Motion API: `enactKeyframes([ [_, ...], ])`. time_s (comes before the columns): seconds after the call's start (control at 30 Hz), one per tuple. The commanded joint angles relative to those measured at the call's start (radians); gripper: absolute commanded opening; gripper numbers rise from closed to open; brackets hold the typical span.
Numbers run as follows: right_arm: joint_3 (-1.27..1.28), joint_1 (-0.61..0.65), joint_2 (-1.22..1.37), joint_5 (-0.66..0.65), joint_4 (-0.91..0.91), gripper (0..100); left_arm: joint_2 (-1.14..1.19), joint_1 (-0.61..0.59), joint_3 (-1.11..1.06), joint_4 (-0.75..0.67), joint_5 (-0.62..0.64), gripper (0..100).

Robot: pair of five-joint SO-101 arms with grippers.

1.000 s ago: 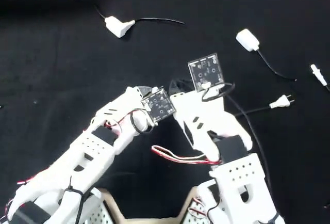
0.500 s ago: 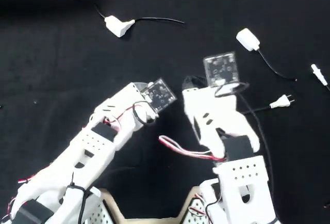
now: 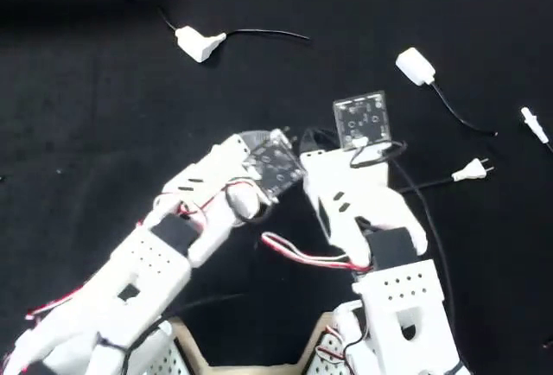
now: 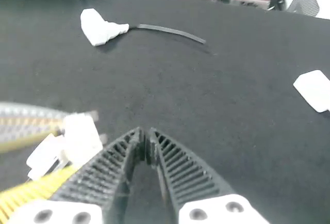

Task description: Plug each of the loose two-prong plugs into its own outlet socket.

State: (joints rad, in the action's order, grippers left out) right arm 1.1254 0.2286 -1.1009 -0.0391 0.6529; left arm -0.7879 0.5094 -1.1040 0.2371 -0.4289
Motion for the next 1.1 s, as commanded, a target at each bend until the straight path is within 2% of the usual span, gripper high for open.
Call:
enactKeyframes([
  [0.0, -0.001, 0.043, -0.007, 0.006, -0.02, 1.2, -0.13, 0.021, 0.062, 0.046, 0.081, 3],
  [0.17, -0.001, 0.048, -0.007, 0.005, -0.021, 1.2, -0.227, 0.087, 0.042, 0.132, 0.072, 3],
  [0.3, -0.004, 0.04, -0.012, -0.002, -0.014, 1.2, -0.215, 0.076, 0.035, 0.172, -0.034, 3],
  [0.5, -0.045, 0.014, -0.015, -0.008, 0.058, 1.2, -0.167, 0.061, 0.019, 0.164, -0.041, 3],
  [0.57, -0.094, 0.02, -0.015, -0.052, 0.127, 1.2, -0.157, 0.042, 0.019, 0.164, -0.041, 3],
  [0.8, -0.226, 0.192, -0.016, -0.176, 0.325, 1.2, -0.158, 0.005, 0.007, 0.169, -0.043, 3],
  [0.9, -0.255, 0.193, -0.016, -0.175, 0.354, 1.2, -0.16, 0.007, -0.001, 0.164, -0.043, 3],
  [1.07, -0.245, 0.192, -0.016, -0.175, 0.305, 1.2, -0.161, 0.019, 0.001, 0.164, -0.038, 3],
])
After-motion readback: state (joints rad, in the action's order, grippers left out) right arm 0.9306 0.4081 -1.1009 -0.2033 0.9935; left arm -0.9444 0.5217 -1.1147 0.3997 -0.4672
